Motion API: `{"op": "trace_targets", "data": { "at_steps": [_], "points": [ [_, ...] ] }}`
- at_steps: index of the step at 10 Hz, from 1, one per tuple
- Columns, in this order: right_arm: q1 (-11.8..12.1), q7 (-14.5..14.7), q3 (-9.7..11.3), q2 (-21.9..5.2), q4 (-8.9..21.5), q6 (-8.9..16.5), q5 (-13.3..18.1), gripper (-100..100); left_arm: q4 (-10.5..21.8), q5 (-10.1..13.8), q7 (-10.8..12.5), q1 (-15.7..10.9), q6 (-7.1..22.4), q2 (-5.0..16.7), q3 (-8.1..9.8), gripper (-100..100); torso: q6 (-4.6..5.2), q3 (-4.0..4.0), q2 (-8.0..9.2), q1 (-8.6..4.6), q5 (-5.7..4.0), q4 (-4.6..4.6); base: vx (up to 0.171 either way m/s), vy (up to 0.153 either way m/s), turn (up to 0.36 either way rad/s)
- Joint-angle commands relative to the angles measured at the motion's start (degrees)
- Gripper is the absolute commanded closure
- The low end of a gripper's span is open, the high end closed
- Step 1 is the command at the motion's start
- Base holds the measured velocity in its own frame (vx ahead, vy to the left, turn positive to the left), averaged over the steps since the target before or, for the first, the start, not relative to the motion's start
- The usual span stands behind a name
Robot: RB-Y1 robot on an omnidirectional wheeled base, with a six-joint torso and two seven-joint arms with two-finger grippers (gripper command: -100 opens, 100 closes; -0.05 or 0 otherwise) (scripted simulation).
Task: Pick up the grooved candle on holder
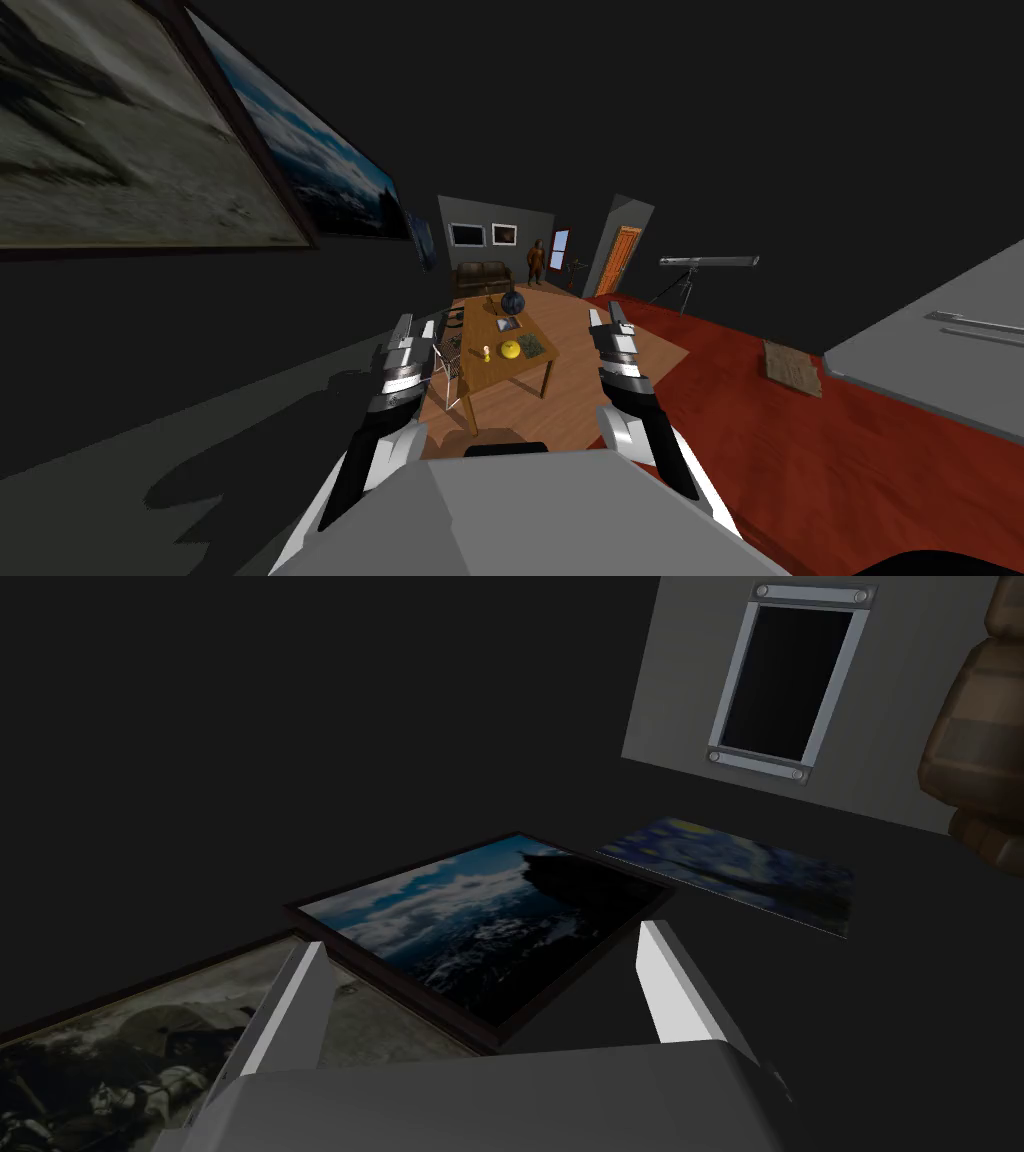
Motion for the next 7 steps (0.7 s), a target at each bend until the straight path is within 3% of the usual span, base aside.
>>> {"op": "trace_targets", "data": {
  "at_steps": [1,4,7],
  "points": [
    [0.0,0.0,0.0,0.0,0.0,0.0,0.0,0,0.75,-0.4,0.37,-0.64,0.45,2.53,0.41,-100,0.0,0.0,0.0,0.0,0.0,0.0,-0.004,0.009,0.191],
    [0.0,0.0,0.0,0.0,0.0,0.0,0.0,0,2.76,-1.2,0.9,-2.26,1.61,6.01,1.22,-100,-0.01,0.0,0.0,0.03,0.01,0.0,-0.002,-0.004,0.153],
    [0.0,0.0,0.0,0.0,0.0,0.0,0.0,0,6.2,-2.18,1.15,-4.52,3.59,9.03,2.19,-100,0.0,-0.01,-0.02,-0.17,-0.03,0.0,0.001,-0.056,0.147]
  ]
}}
